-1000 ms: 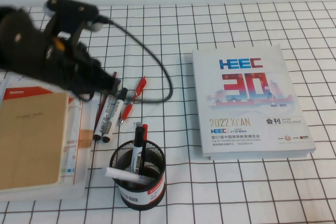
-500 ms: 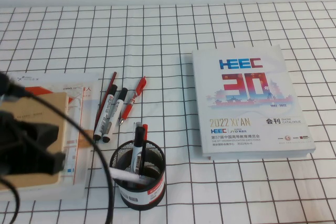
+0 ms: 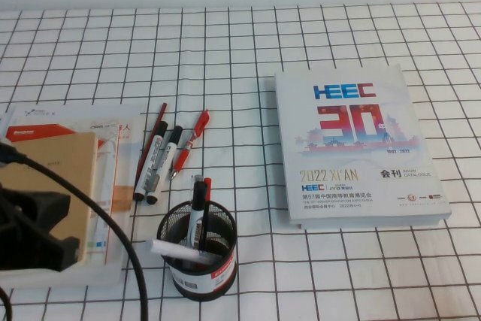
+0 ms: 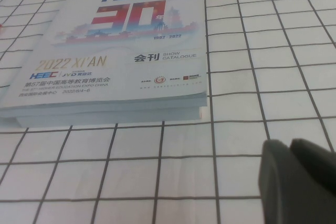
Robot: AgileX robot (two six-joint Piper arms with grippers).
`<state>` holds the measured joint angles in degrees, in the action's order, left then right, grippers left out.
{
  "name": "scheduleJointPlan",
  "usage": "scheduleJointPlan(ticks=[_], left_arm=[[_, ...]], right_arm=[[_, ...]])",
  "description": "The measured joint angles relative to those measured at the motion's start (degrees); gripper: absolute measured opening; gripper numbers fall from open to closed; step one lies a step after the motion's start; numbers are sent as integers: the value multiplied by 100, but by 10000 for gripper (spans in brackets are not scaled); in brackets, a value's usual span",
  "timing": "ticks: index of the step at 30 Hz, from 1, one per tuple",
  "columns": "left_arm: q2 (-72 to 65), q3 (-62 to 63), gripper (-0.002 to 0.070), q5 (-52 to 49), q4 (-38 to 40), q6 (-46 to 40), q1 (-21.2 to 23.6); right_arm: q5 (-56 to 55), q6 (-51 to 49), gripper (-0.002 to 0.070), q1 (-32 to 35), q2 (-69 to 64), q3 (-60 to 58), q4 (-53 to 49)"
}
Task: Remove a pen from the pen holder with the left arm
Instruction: 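Take a marker out of the pen holder and lay it on the table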
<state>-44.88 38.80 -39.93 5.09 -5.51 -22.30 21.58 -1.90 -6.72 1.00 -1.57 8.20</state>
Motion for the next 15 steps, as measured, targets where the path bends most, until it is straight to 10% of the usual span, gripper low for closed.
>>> scheduleJointPlan(ticks=[9,15], left_arm=[[403,-441,-3,1245,-292,49,-193],[1519,-1281,-3,2317,-336,36,479]], right_arm=[[0,0,-15,0,0,0,0],[0,0,-15,0,0,0,0]])
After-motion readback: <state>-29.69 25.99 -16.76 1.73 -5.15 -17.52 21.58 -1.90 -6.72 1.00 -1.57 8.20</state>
